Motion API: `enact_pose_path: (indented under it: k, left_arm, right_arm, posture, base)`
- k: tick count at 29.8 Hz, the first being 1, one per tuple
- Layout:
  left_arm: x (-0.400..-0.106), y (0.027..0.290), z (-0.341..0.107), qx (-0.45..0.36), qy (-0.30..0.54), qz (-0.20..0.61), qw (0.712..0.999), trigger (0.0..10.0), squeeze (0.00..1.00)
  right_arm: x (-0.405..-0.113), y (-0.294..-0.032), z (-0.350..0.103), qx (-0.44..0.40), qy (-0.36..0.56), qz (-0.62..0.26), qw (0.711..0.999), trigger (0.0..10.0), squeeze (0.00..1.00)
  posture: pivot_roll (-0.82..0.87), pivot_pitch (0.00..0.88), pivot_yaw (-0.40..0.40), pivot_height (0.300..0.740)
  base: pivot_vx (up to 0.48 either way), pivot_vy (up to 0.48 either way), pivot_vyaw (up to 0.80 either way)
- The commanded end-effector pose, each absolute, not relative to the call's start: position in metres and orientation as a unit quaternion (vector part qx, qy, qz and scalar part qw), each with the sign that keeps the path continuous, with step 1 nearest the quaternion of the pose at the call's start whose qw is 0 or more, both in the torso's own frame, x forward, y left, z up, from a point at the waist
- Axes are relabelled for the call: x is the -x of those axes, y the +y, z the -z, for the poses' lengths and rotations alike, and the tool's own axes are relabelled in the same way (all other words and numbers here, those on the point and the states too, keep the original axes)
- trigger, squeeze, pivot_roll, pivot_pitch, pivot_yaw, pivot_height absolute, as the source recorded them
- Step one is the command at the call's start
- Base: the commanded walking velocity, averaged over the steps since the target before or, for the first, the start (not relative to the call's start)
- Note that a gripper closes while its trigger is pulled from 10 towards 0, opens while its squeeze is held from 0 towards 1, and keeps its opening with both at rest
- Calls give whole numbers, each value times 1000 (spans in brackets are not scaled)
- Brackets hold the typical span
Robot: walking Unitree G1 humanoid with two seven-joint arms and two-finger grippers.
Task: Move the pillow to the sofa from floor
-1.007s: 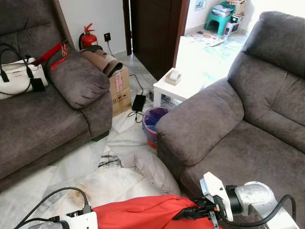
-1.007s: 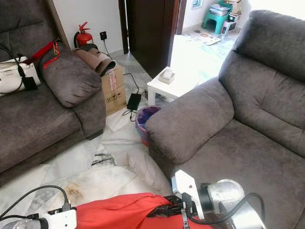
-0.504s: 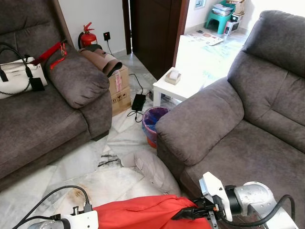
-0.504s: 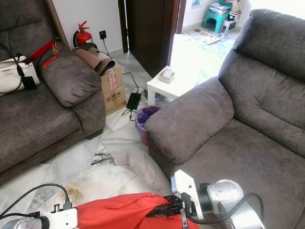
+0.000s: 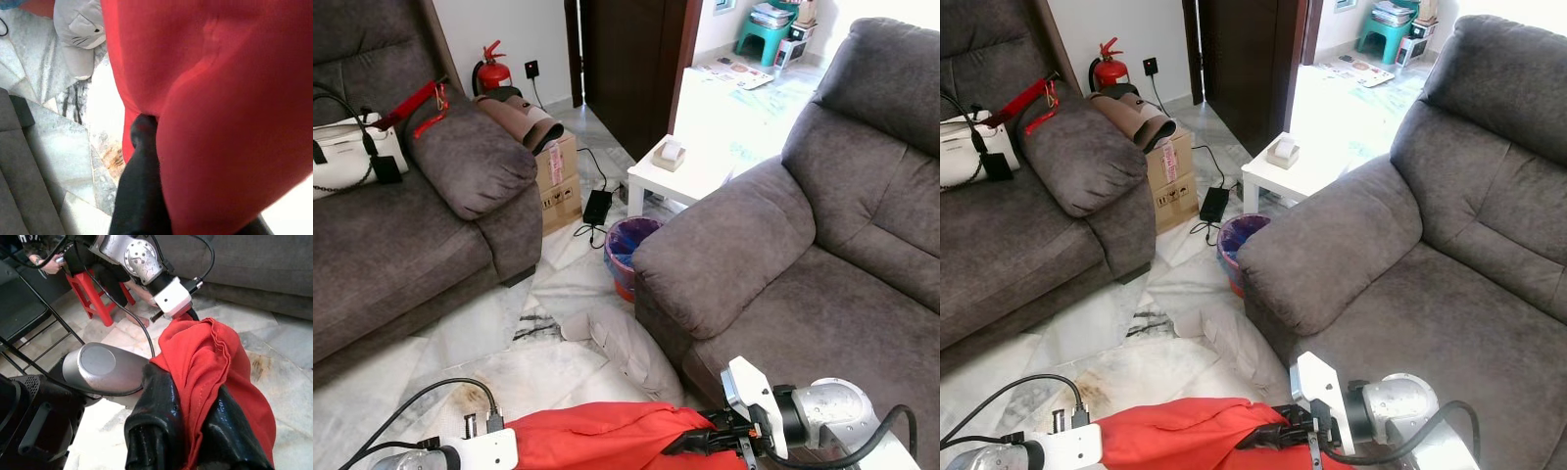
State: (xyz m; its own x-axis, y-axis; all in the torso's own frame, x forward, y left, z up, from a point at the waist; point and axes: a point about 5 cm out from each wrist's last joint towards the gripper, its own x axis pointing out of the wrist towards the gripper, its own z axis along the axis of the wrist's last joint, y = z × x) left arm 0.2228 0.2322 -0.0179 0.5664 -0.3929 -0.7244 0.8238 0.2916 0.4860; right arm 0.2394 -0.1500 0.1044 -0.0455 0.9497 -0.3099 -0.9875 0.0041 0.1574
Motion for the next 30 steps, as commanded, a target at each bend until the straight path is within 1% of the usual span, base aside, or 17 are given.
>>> enact_pose_path:
  k: [1, 6, 8, 11, 12, 15, 16, 17, 18, 19, 20, 21, 24, 26, 27, 28, 30]
  left_arm:
    - [-225, 230, 16, -436, 238, 396, 772, 0, 0]
    - [-230, 225, 12, -430, 225, 399, 778, 0, 0]
    - [-234, 222, 9, -419, 216, 393, 790, 0, 0]
    - [-244, 217, 1, -387, 198, 370, 821, 0, 0]
    - [-247, 214, -2, -376, 189, 363, 831, 0, 0]
    - [-248, 213, -3, -371, 185, 360, 836, 0, 0]
    - [-259, 208, -12, -345, 162, 320, 867, 0, 0]
    - [-272, 200, -25, -292, 128, 274, 907, 0, 0]
    - [-276, 196, -30, -267, 112, 259, 922, 0, 0]
    - [-284, 189, -41, -214, 85, 225, 947, 3098, 0]
    - [-289, 182, -49, -168, 63, 199, 963, 10000, 0]
    - [-289, 182, -49, -168, 63, 199, 963, 10000, 0]
    - [-295, 172, -58, -110, 35, 166, 979, 10000, 0]
    - [-300, 165, -63, -60, 23, 137, 988, 10000, 0]
    - [-300, 165, -63, -60, 23, 137, 988, 10000, 0]
    - [-304, 164, -64, -43, 23, 114, 992, 10000, 0]
    - [-305, 160, -63, -47, 29, 103, 993, 10000, 0]
  right_arm:
    - [-242, -142, -118, 45, 122, -722, 680, 10000, 0]
    - [-242, -144, -115, 44, 127, -721, 680, 10000, 0]
    - [-245, -145, -116, 31, 124, -715, 688, 10000, 0]
    - [-249, -146, -115, 11, 115, -702, 702, 10000, 0]
    - [-252, -146, -113, 13, 110, -692, 713, 10000, 0]
    - [-253, -145, -112, 15, 108, -688, 718, 10000, 0]
    - [-261, -143, -110, 4, 82, -647, 758, 10000, 0]
    - [-274, -143, -105, 11, 63, -580, 812, 10000, 0]
    - [-278, -144, -102, 10, 63, -557, 828, 10000, 0]
    - [-284, -145, -96, 6, 64, -516, 854, 10000, 0]
    - [-286, -144, -92, 0, 58, -488, 871, 10000, 0]
    - [-286, -144, -92, 0, 58, -488, 871, 10000, 0]
    - [-288, -143, -84, -9, 63, -436, 898, 10000, 0]
    - [-289, -144, -77, -41, 66, -390, 918, 10000, 0]
    - [-289, -144, -77, -41, 66, -390, 918, 10000, 0]
    - [-290, -144, -73, -61, 65, -364, 927, 10000, 0]
    - [-293, -144, -68, -57, 67, -329, 940, 10000, 0]
  posture:
    - [148, 140, -24, 740]
    - [141, 143, -23, 740]
    - [128, 134, -28, 740]
    - [123, 125, -27, 740]
    - [117, 117, -22, 740]
    - [117, 117, -22, 740]
    - [118, 111, -18, 740]
    - [120, 106, -16, 740]
    - [120, 105, -14, 740]
    - [120, 104, -13, 740]
    - [119, 103, -11, 740]
    - [119, 103, -11, 740]
    - [120, 110, -11, 740]
    - [124, 125, -16, 740]
    - [124, 125, -16, 740]
    - [117, 128, -12, 740]
    - [112, 128, -9, 740]
  base:
    - [0, 0, 0]
    - [0, 0, 0]
    - [0, 0, 0]
    - [0, 0, 0]
    - [0, 0, 0]
    - [0, 0, 0]
    - [0, 0, 0]
    - [0, 0, 0]
    - [0, 0, 0]
    - [0, 0, 0]
    - [0, 0, 0]
    - [0, 0, 0]
    - [0, 0, 0]
    - [0, 0, 0]
    - [0, 0, 0]
    - [0, 0, 0]
    - [0, 0, 0]
